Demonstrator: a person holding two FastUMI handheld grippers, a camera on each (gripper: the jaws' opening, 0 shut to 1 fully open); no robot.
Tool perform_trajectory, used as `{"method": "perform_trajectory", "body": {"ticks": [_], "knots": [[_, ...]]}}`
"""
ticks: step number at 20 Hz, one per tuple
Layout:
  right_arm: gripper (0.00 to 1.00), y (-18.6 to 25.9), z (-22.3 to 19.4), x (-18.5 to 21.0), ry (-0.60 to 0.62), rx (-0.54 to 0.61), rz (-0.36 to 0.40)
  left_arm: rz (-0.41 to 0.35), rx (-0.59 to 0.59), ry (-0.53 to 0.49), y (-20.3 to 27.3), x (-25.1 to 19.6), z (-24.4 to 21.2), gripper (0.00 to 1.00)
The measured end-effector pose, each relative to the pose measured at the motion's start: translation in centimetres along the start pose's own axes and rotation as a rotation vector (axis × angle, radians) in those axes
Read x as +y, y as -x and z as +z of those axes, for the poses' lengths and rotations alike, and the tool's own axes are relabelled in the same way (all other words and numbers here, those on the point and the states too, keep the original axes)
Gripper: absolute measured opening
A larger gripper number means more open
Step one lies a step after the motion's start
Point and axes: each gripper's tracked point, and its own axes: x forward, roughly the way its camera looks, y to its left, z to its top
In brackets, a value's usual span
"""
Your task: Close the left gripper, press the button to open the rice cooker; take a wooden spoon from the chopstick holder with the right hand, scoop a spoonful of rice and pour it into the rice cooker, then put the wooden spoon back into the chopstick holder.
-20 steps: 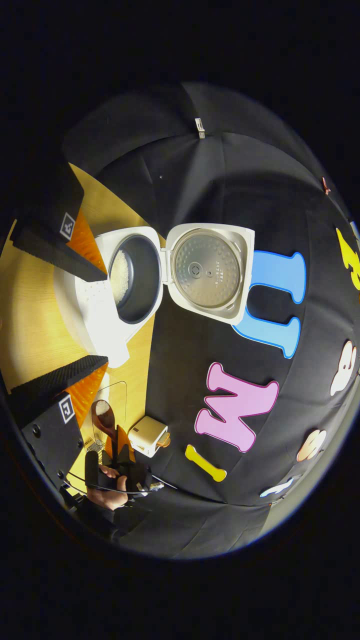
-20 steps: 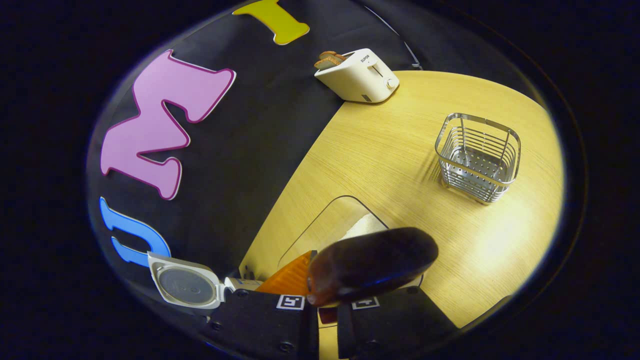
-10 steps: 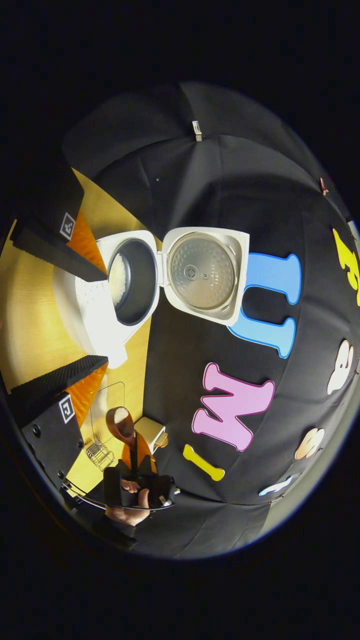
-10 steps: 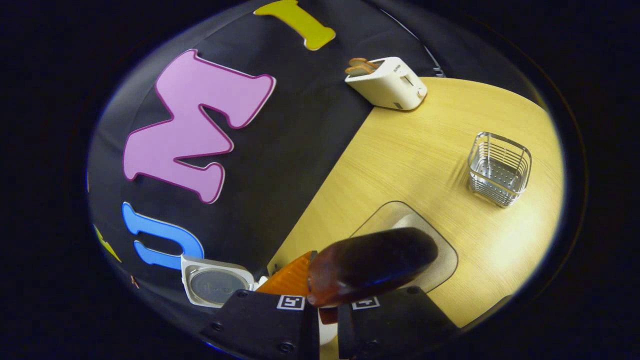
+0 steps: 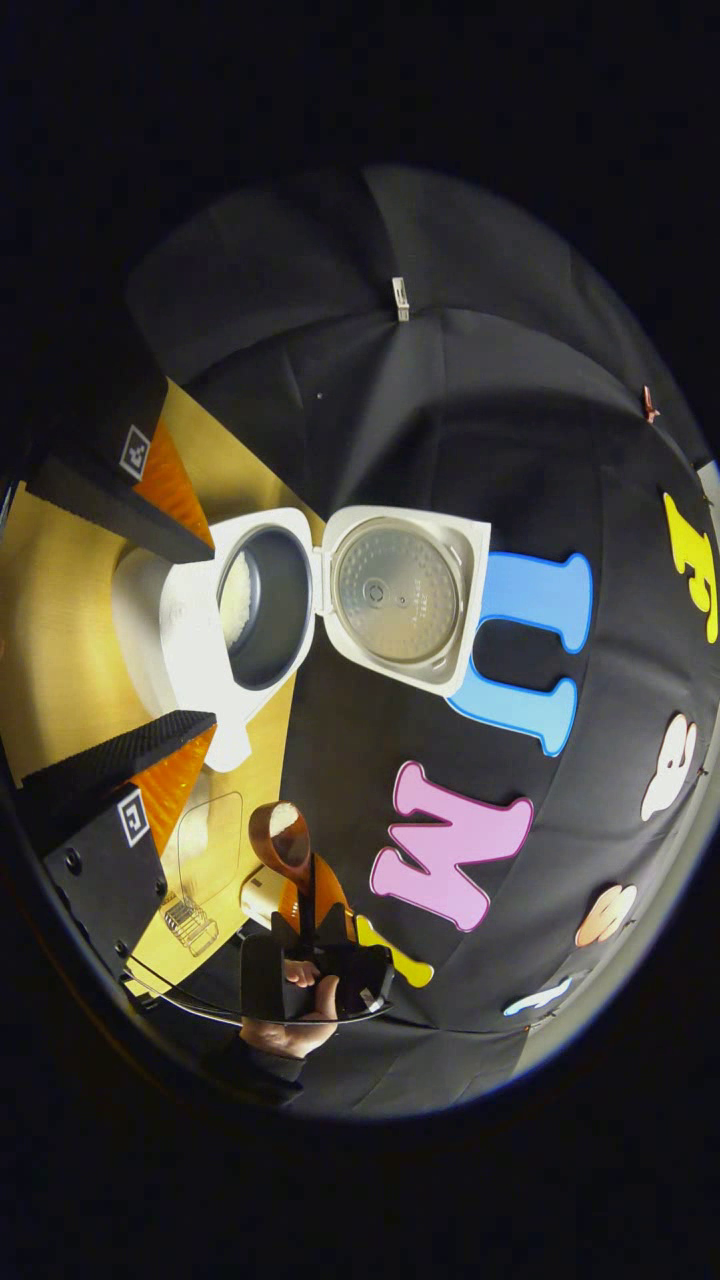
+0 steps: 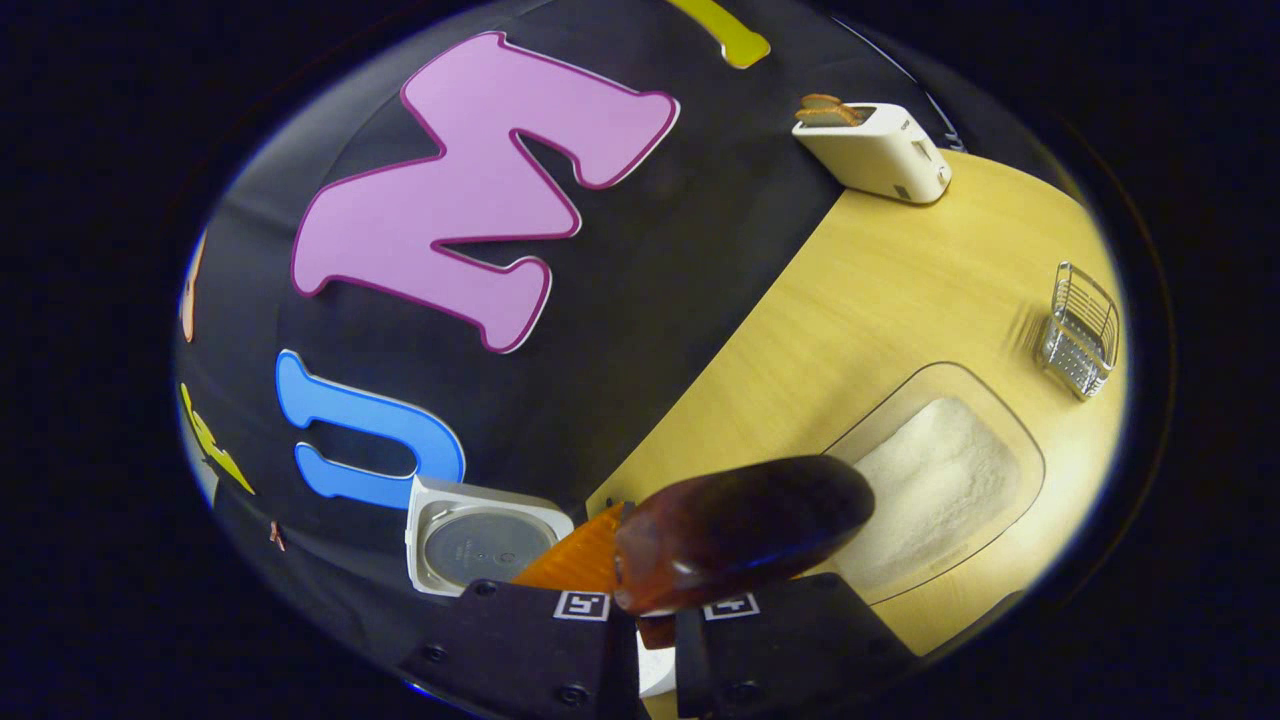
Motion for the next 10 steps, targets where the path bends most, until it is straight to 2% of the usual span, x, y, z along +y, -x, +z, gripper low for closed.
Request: {"method": "perform_trajectory", "body": {"ticks": [1,6,10], "knots": [[0.07,-0.6,-0.9,0.9,-0.003,0.021,0.014,0.010,-0.003,0.005,0.2,0.4,0.1,0.95],[0.07,-4.0,-4.8,5.5,0.038,0.085,0.073,0.055,-0.011,0.032,0.6,2.1,0.4,0.96],[0.07,-6.3,-7.6,8.7,0.125,0.117,0.106,0.082,0.001,0.050,0.8,3.9,-0.1,0.96]]}}
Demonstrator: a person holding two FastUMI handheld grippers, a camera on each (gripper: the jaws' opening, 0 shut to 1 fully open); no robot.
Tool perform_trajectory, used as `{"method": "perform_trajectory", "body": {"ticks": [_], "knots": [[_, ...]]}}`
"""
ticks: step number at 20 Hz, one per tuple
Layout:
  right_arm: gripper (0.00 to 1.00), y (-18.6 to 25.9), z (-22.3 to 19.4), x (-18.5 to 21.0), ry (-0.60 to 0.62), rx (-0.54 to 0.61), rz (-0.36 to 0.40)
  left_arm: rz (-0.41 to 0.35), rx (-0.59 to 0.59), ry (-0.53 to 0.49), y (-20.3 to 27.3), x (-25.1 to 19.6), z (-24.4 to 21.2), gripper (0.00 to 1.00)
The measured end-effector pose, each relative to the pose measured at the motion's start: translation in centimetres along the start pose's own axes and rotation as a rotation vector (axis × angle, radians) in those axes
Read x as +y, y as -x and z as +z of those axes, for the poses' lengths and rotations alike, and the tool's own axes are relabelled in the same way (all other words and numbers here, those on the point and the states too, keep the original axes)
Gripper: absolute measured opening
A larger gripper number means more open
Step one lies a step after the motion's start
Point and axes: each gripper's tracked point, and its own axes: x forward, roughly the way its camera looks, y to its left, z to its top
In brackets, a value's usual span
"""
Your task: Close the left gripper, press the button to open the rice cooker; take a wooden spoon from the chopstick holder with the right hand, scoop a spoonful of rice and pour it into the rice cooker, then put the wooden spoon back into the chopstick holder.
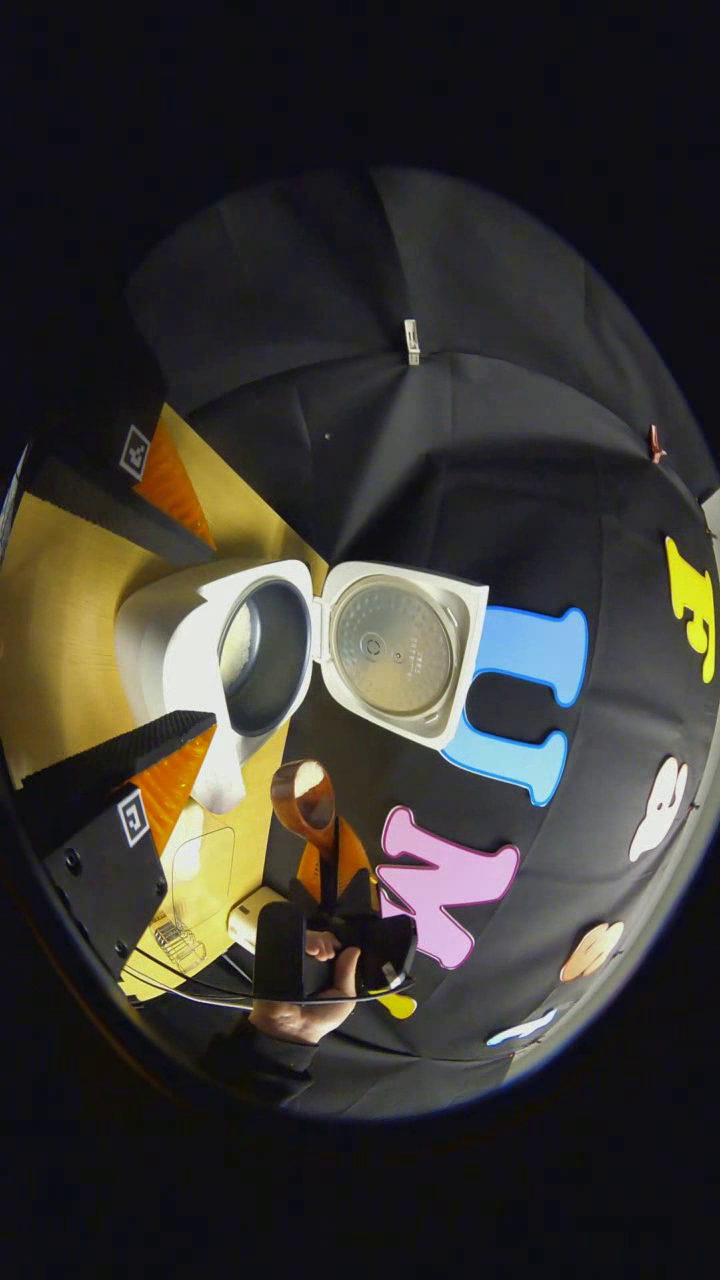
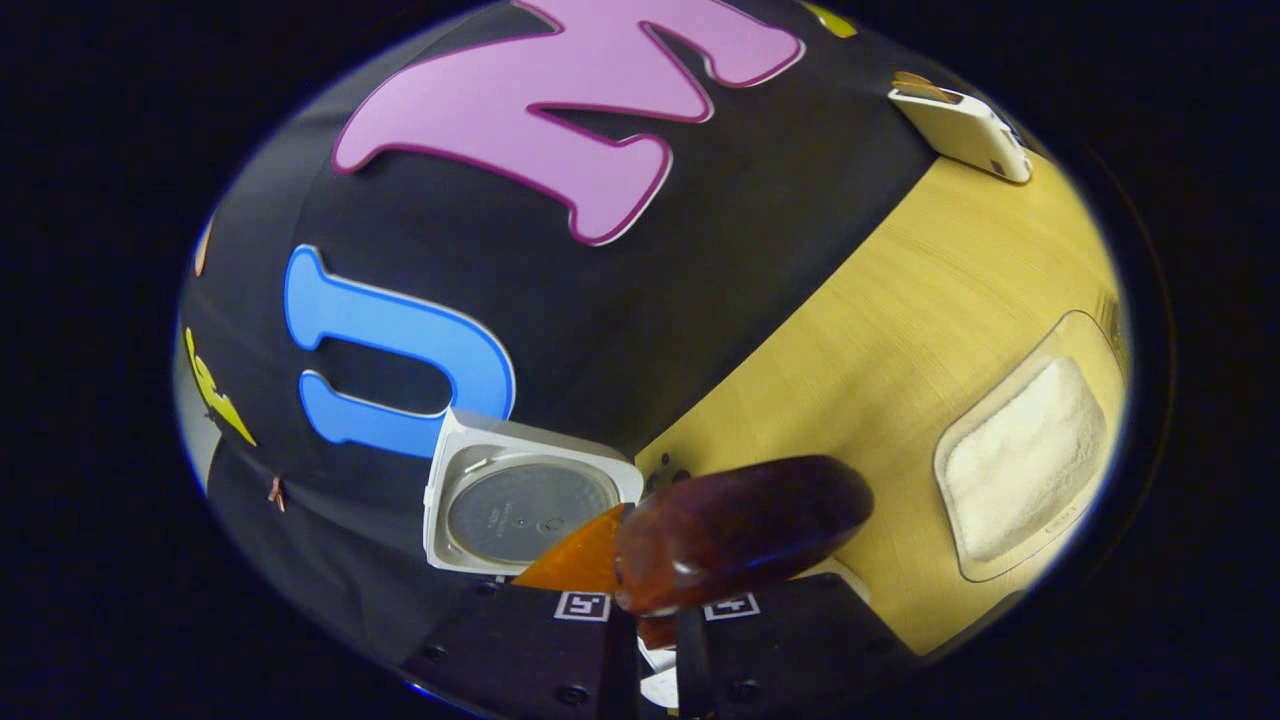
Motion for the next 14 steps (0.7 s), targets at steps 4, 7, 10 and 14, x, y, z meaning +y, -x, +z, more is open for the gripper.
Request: {"method": "perform_trajectory", "body": {"ticks": [4,7,10,14], "knots": [[0.07,-2.9,-1.9,2.5,0.137,0.006,0.022,0.025,0.005,0.014,-0.1,1.6,0.0,0.95],[0.07,-5.1,-3.1,4.0,0.285,-0.004,0.029,0.041,0.008,0.026,-0.3,2.2,0.0,0.96],[0.06,-6.8,-4.5,4.9,0.482,-0.025,0.035,0.054,0.010,0.030,-0.5,3.0,-0.3,0.95],[0.06,-7.8,-6.2,5.1,0.710,-0.050,0.029,0.074,0.012,0.063,0.1,3.7,-0.9,0.96]]}}
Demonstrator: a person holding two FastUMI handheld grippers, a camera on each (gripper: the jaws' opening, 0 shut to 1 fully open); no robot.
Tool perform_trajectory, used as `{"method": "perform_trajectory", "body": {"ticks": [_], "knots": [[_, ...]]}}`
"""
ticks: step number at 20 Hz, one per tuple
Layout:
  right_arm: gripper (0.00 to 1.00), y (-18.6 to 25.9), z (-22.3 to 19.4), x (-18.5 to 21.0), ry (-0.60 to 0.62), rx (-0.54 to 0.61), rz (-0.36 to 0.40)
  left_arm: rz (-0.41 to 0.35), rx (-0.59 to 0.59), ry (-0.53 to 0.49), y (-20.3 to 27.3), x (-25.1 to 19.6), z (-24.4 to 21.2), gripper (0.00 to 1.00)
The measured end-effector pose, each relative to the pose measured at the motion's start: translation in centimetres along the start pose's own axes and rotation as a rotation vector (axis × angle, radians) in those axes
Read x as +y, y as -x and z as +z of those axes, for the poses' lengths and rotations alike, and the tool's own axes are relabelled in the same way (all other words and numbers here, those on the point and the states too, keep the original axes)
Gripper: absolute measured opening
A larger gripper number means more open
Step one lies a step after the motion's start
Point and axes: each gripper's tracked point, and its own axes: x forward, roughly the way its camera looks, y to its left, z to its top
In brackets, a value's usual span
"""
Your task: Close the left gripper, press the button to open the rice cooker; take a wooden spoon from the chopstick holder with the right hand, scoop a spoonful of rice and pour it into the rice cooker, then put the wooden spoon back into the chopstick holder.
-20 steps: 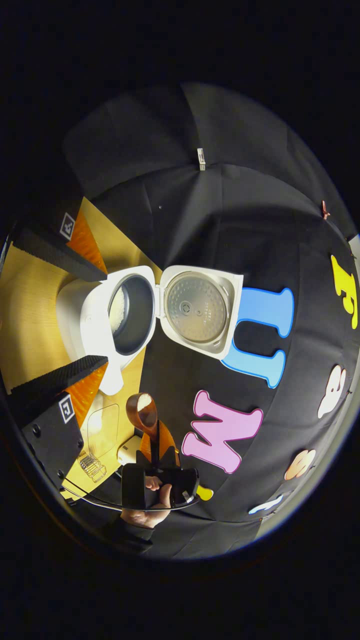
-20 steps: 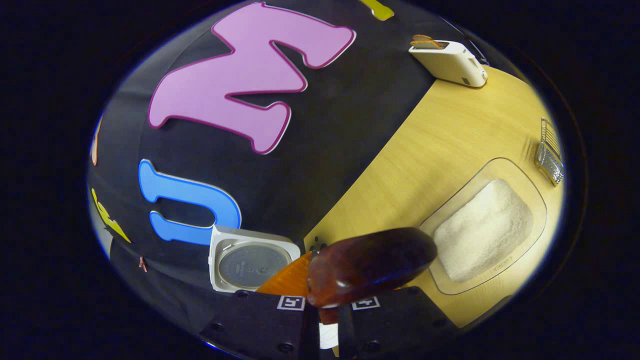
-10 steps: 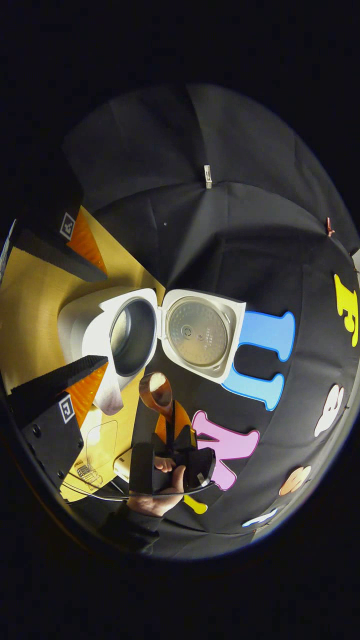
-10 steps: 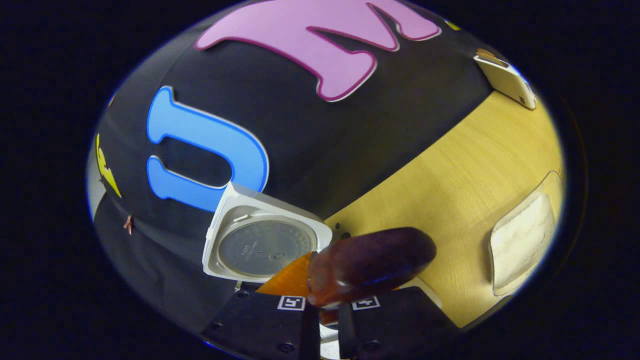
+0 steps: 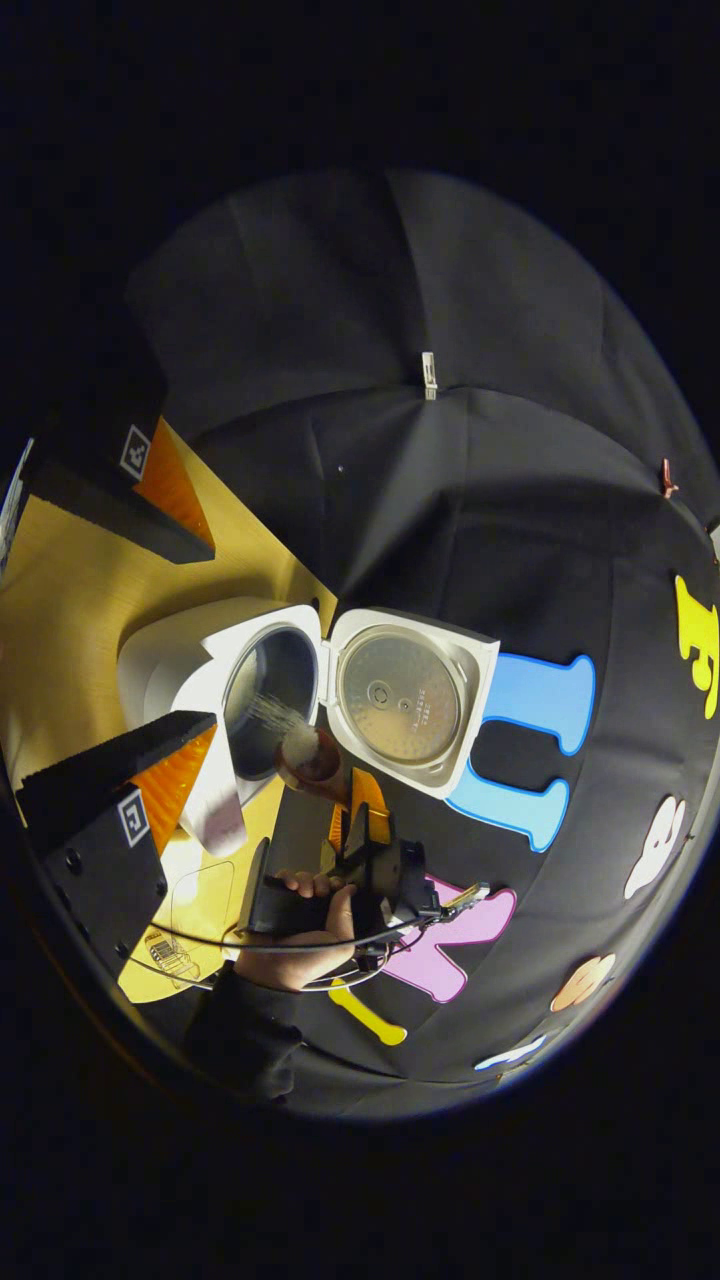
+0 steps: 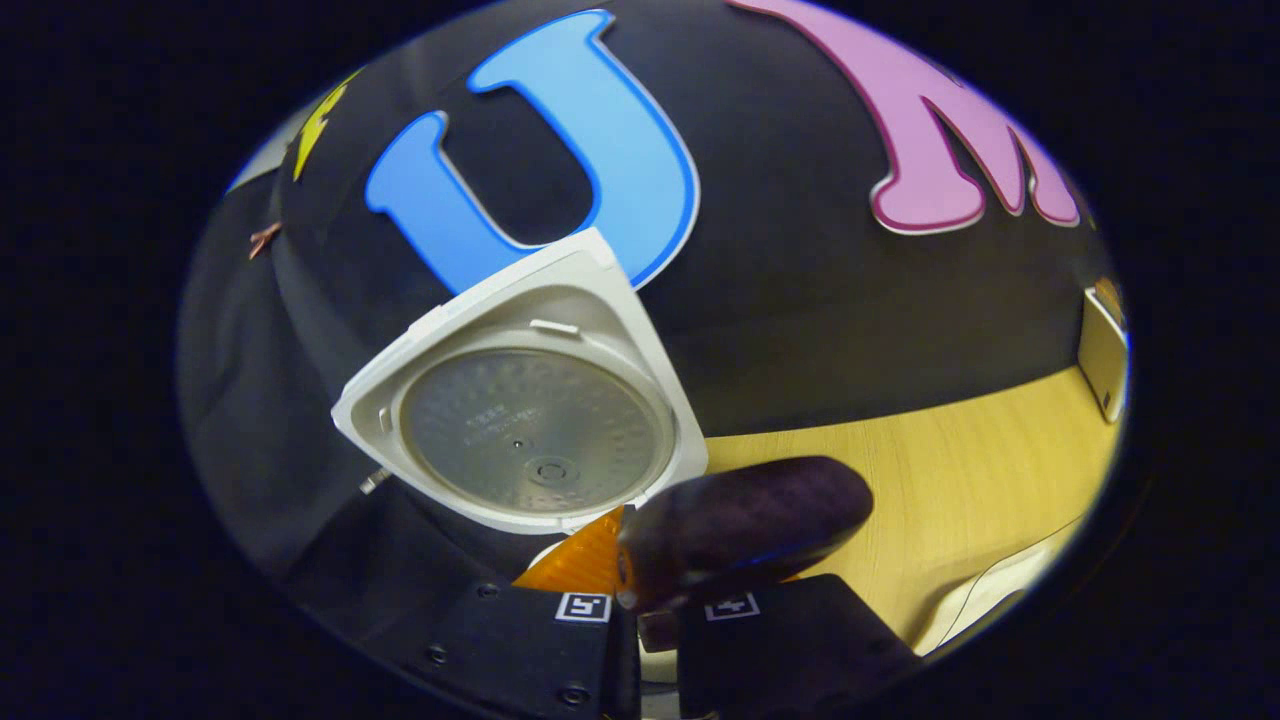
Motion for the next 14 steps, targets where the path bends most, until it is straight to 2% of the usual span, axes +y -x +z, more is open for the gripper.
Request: {"method": "perform_trajectory", "body": {"ticks": [3,4,8,14], "knots": [[0.06,0.1,-1.3,1.2,0.157,-0.002,0.012,0.012,0.016,0.029,0.3,0.3,-1.3,0.92],[0.07,0.2,-1.7,1.8,0.229,-0.009,0.025,0.015,0.019,0.031,0.3,0.5,-1.6,0.96],[0.07,0.3,-2.4,3.4,0.487,-0.064,0.031,0.031,-0.004,0.026,0.4,1.4,-1.9,0.96],[0.07,0.5,-3.5,5.0,0.645,-0.076,0.068,0.104,-0.030,0.028,1.1,4.5,-2.2,0.96]]}}
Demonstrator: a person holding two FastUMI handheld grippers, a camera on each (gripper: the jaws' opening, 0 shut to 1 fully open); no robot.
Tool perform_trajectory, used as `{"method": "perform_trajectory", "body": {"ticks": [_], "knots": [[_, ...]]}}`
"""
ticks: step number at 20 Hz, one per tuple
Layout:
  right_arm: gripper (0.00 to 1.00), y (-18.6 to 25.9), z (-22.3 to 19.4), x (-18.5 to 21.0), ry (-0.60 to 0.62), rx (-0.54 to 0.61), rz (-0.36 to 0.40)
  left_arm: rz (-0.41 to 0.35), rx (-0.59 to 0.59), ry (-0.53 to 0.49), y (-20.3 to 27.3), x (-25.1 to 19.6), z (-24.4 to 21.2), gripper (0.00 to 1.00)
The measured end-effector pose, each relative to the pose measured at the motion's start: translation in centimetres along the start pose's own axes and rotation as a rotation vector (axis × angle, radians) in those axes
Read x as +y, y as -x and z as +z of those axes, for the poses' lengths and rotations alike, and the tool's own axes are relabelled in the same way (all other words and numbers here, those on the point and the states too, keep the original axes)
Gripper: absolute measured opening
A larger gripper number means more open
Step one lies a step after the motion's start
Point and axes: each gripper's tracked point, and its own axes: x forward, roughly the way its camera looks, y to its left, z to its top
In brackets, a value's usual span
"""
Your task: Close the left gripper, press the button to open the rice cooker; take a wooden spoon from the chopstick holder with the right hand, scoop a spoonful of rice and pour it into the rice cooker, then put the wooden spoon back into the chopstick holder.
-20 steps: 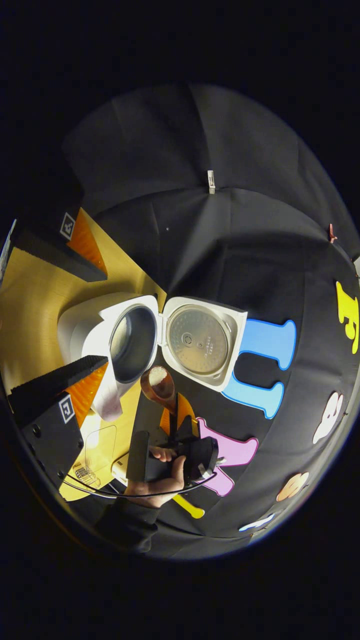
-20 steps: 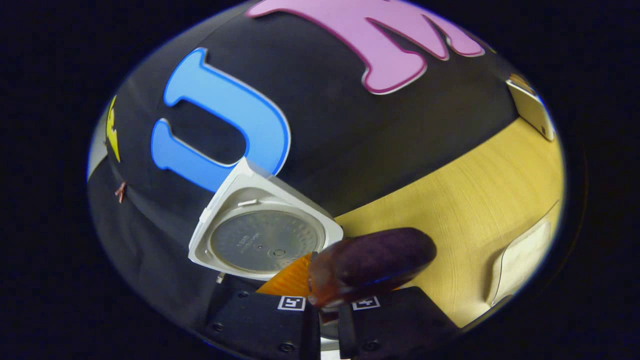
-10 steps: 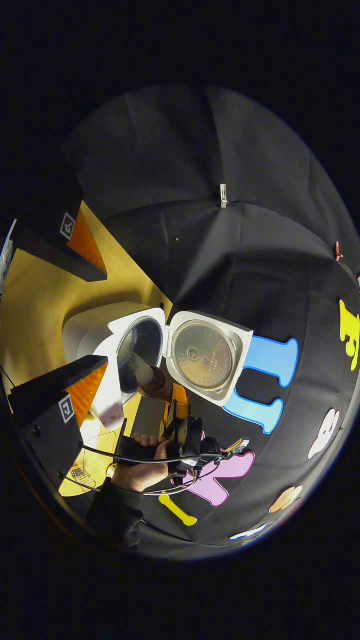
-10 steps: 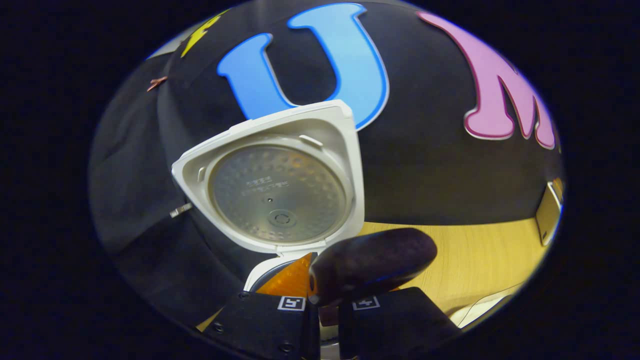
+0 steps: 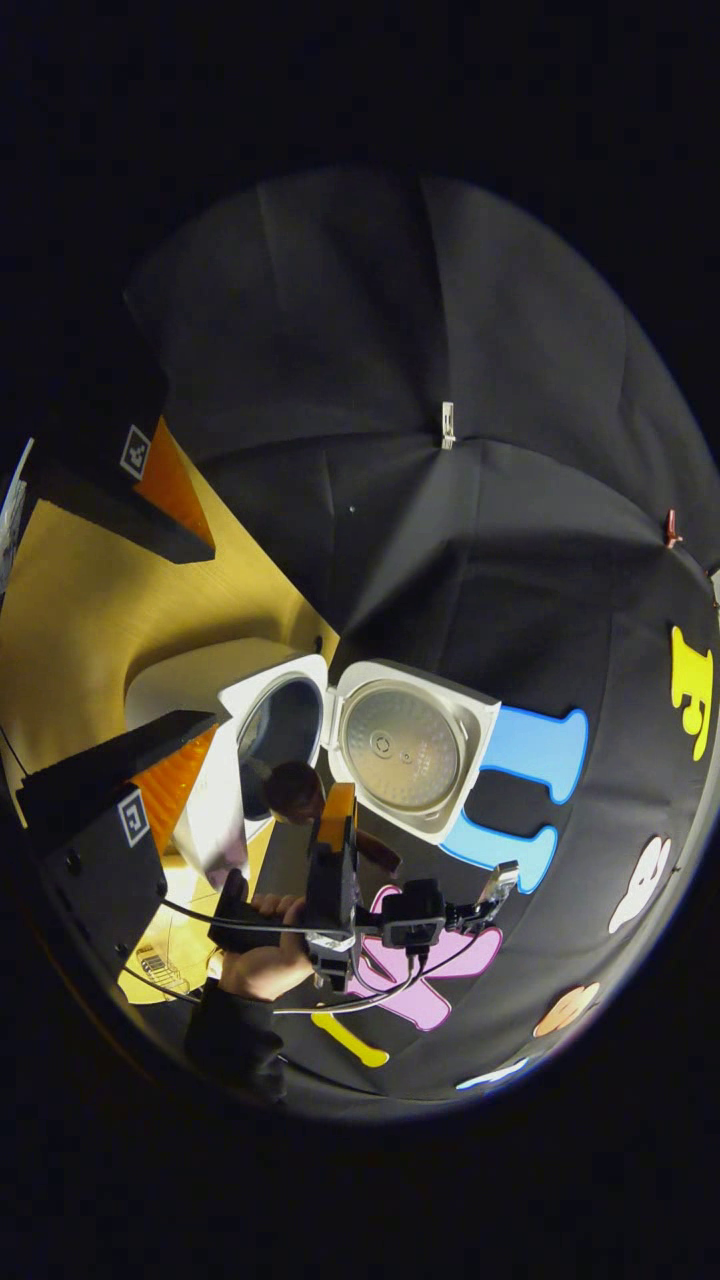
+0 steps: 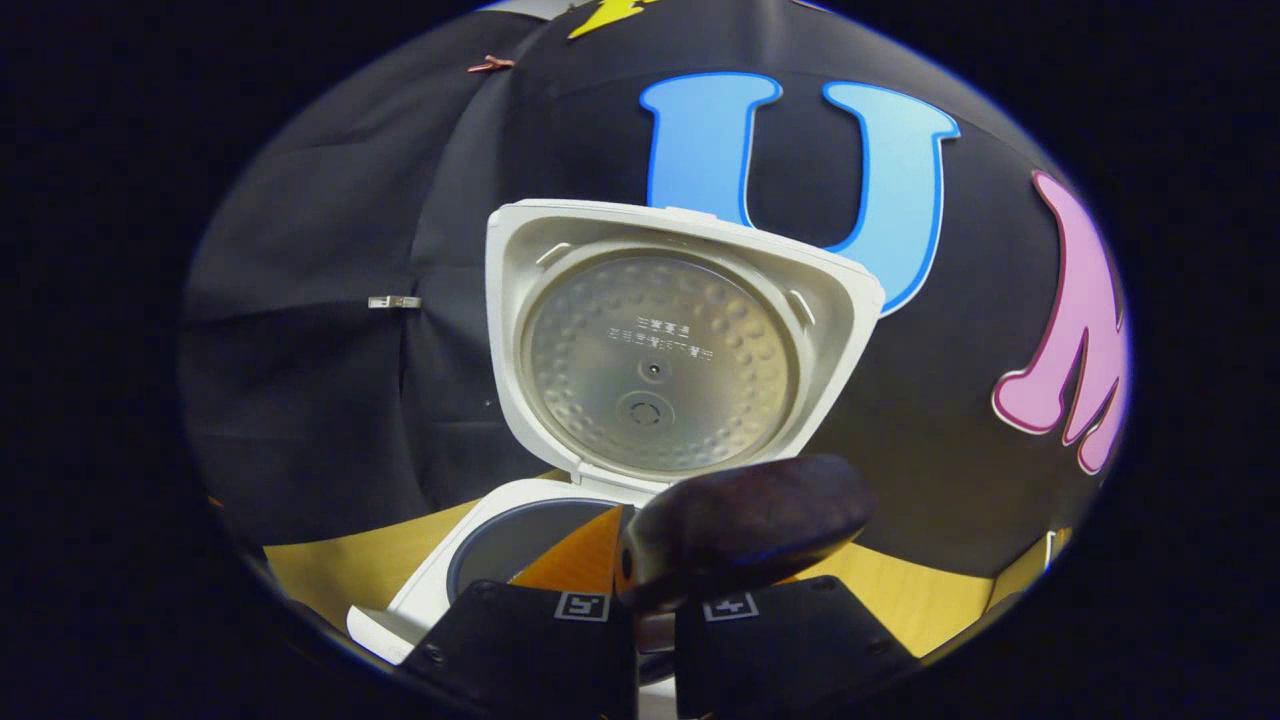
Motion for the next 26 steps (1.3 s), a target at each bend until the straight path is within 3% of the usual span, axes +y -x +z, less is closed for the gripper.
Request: {"method": "perform_trajectory", "body": {"ticks": [3,9,19,20,21,24,25,26], "knots": [[0.07,0.8,0.8,0.3,-0.011,-0.013,0.012,0.051,-0.012,-0.028,0.5,1.8,0.3,0.96],[0.07,2.0,1.9,-2.0,-0.240,0.006,0.001,0.058,-0.034,-0.028,1.4,1.0,1.0,0.95],[0.07,8.2,4.7,-8.1,-0.261,-0.066,-0.020,-0.003,-0.108,-0.074,2.0,-6.4,4.8,0.96],[0.07,9.0,4.9,-8.6,-0.256,-0.074,-0.024,-0.007,-0.112,-0.074,2.2,-7.0,5.0,0.92],[0.07,9.8,5.2,-9.2,-0.254,-0.083,-0.028,-0.012,-0.115,-0.074,2.3,-7.6,5.3,0.96],[0.07,12.3,6.4,-10.5,-0.280,-0.116,-0.020,-0.003,-0.120,-0.088,2.7,-8.4,6.1,0.96],[0.07,13.1,6.7,-11.2,-0.284,-0.127,-0.024,-0.001,-0.121,-0.091,2.7,-8.5,6.2,0.92],[0.07,14.0,6.9,-12.1,-0.292,-0.137,-0.030,0.002,-0.125,-0.094,2.7,-8.6,6.6,0.96]]}}
